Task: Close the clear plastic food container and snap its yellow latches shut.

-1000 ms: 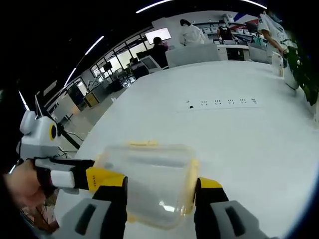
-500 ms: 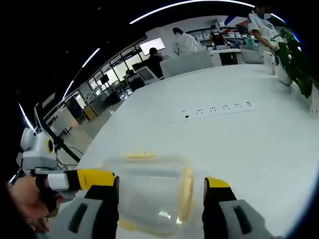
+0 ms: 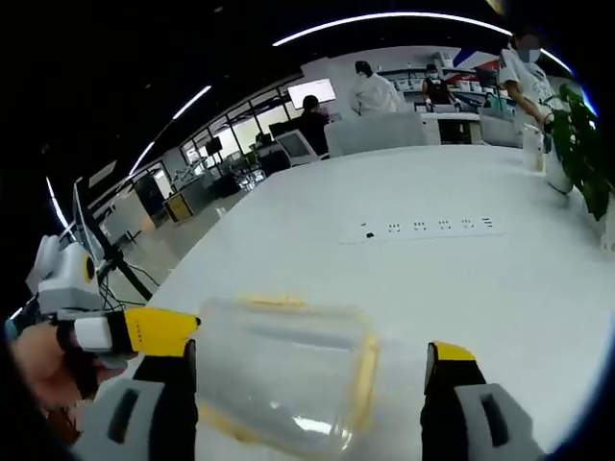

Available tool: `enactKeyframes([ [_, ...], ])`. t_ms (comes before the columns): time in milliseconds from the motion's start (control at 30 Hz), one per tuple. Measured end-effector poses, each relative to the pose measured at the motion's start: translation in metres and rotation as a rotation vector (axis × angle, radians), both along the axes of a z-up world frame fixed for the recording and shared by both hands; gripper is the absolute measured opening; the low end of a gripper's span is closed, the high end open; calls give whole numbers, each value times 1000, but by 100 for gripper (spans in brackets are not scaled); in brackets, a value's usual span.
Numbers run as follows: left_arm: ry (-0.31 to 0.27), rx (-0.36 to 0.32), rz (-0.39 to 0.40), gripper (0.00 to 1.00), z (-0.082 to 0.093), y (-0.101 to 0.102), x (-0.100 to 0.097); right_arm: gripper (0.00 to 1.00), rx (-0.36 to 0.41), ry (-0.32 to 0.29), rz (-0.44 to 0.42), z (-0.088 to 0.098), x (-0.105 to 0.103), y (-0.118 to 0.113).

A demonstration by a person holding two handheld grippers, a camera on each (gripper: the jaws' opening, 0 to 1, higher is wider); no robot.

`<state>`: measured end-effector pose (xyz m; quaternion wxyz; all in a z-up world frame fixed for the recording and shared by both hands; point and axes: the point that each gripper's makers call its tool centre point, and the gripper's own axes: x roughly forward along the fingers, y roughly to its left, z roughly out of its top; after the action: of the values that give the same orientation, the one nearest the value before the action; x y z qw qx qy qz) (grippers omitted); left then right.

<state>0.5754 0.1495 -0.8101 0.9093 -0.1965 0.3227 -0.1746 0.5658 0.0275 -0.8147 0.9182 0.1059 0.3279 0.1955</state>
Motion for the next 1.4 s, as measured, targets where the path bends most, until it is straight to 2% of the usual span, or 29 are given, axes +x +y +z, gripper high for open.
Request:
enactKeyframes([
  [33, -13, 56, -17, 99, 0, 4, -1, 100, -18, 0, 5, 0, -2, -1],
  [67, -23, 73, -23, 99, 2, 4, -1, 100, -25, -1, 8, 0, -4, -2],
  [100, -56, 87, -43, 99, 8, 1, -1, 100, -25, -4, 9, 2, -6, -3],
  [133, -46, 75, -44, 99, 10, -1, -6, 100, -25, -3, 10, 2, -7, -4],
  [233, -65, 90, -66, 99, 15, -2, -12, 100, -27, 4, 13, 5, -14, -6],
  [333, -125, 164, -81, 99, 25, 4, -16, 100, -41, -10, 25, 16, -22, -7],
  [367, -126, 144, -96, 99, 30, 0, -22, 100, -48, -15, 30, 18, -24, -7],
  [467, -129, 147, -115, 99, 36, 1, -32, 100, -70, -30, 48, 27, -33, -9],
  [567, -129, 160, -137, 99, 43, 4, -46, 100, -43, -45, 36, 41, -45, -13],
  [667, -151, 193, -172, 99, 54, 8, -63, 100, -49, -55, 26, 51, -56, -18],
  [800, -168, 204, -193, 95, 71, 12, -87, 100, -82, -70, 68, 63, -82, -18],
  [867, -186, 246, -218, 92, 78, 16, -98, 100, -86, -75, 87, 70, -98, -18],
  [933, -206, 254, -226, 83, 87, 19, -108, 100, -102, -87, 110, 76, -112, -20],
  [967, -222, 296, -221, 79, 92, 29, -118, 100, -103, -94, 111, 79, -118, -21],
  [1000, -214, 282, -226, 81, 93, 29, -123, 100, -104, -97, 112, 82, -124, -21],
  [1067, -212, 242, -230, 100, 95, 31, -133, 100, -102, -93, 110, 85, -137, -25],
  [1100, -176, 217, -243, 99, 94, 35, -146, 100, -98, -91, 104, 88, -146, -29],
  [1133, -164, 229, -223, 99, 93, 42, -149, 100, -94, -93, 99, 91, -153, -32],
  [1200, -168, 254, -246, 99, 95, 50, -162, 100, -98, -101, 94, 97, -169, -40],
  [1233, -159, 244, -244, 99, 97, 54, -168, 100, -102, -102, 92, 99, -176, -44],
  [1267, -135, 187, -239, 99, 102, 54, -177, 100, -102, -105, 88, 102, -185, -50],
  [1333, -183, 236, -263, 99, 110, 60, -185, 100, -104, -106, 79, 105, -200, -62],
  [1367, -187, 282, -288, 99, 112, 65, -194, 100, -104, -104, 75, 105, -206, -66],
  [1400, -183, 286, -292, 99, 113, 67, -200, 100, -106, -102, 70, 105, -213, -69],
])
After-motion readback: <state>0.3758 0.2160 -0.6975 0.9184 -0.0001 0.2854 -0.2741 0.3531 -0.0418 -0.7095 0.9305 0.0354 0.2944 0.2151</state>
